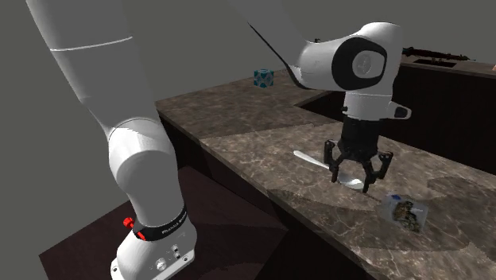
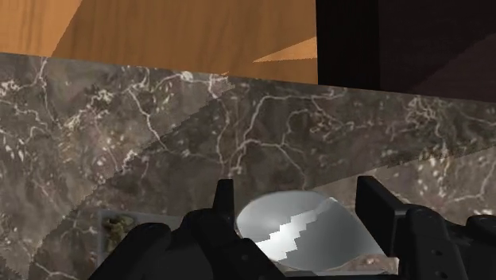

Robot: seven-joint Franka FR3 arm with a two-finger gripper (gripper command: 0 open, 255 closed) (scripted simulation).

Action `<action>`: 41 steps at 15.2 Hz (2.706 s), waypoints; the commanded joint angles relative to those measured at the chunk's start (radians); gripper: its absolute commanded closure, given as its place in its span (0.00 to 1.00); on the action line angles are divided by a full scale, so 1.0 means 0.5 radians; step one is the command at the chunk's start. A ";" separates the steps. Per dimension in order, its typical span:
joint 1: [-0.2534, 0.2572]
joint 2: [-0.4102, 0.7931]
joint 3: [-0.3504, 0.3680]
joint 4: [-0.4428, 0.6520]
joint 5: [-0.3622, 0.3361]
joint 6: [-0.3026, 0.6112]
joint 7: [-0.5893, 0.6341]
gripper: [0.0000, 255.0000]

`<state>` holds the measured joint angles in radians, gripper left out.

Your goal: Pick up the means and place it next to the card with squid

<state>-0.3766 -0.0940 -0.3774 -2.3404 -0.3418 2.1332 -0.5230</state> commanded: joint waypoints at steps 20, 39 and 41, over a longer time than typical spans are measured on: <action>-0.653 1.274 -0.181 1.575 0.606 -0.162 -1.088 1.00; -0.799 1.641 -0.115 1.748 0.717 0.034 -1.140 1.00; -0.799 1.641 -0.115 1.748 0.717 0.034 -1.140 1.00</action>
<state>-0.7759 0.7263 -0.4350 -1.4665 0.0168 2.1495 -1.0932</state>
